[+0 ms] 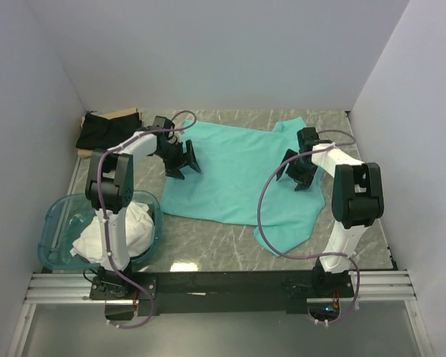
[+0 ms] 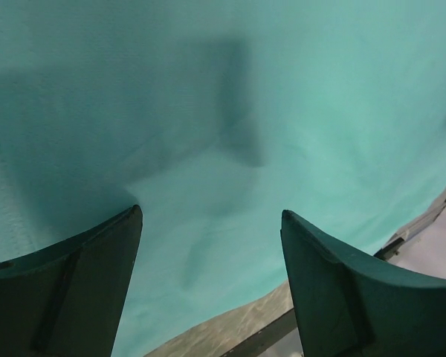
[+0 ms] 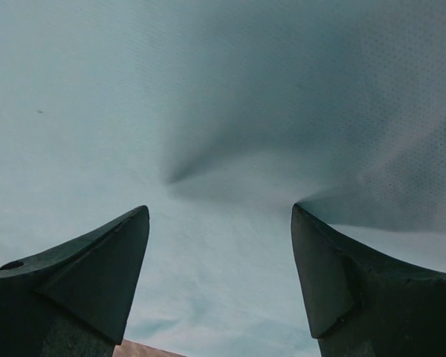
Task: Fold and stack the t-shirts
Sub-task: Flatten the tshirt out, then fold the tshirt
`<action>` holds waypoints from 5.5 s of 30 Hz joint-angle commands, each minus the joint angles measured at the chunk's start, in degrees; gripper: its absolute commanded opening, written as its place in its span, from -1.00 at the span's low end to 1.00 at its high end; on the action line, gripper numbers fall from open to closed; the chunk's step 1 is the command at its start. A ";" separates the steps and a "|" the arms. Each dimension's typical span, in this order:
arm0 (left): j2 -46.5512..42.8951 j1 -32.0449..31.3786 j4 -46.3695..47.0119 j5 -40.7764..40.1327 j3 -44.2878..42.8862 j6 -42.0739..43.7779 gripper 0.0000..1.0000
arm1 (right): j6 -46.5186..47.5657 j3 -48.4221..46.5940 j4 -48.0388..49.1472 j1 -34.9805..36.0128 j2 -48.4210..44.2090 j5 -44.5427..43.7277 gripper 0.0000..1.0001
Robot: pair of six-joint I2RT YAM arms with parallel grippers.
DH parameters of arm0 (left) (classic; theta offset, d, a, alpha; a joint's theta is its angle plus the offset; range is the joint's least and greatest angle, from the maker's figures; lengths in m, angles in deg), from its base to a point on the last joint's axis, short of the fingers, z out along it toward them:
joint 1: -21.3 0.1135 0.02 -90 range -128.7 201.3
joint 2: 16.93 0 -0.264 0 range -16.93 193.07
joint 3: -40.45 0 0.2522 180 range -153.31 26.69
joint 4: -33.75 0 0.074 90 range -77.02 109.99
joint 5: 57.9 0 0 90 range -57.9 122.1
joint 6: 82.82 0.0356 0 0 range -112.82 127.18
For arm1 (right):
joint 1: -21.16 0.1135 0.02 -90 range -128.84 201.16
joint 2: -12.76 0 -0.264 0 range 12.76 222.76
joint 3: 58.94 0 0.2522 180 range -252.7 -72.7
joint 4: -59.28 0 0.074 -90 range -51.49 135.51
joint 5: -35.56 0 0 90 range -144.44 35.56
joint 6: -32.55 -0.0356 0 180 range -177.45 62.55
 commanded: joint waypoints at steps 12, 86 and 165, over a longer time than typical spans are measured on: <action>6.83 -1.07 -0.65 -7.22 -7.11 2.03 0.62 | -0.87 -4.75 -1.12 -0.38 6.15 -6.76 0.62; -16.71 -1.68 4.45 -17.06 16.70 -0.87 0.00 | -4.48 0.68 -2.36 1.72 -8.17 -4.13 0.61; -4.85 0.52 4.89 -10.29 3.87 -6.59 -0.99 | -2.10 -8.81 -18.62 4.80 -8.43 -11.25 -0.16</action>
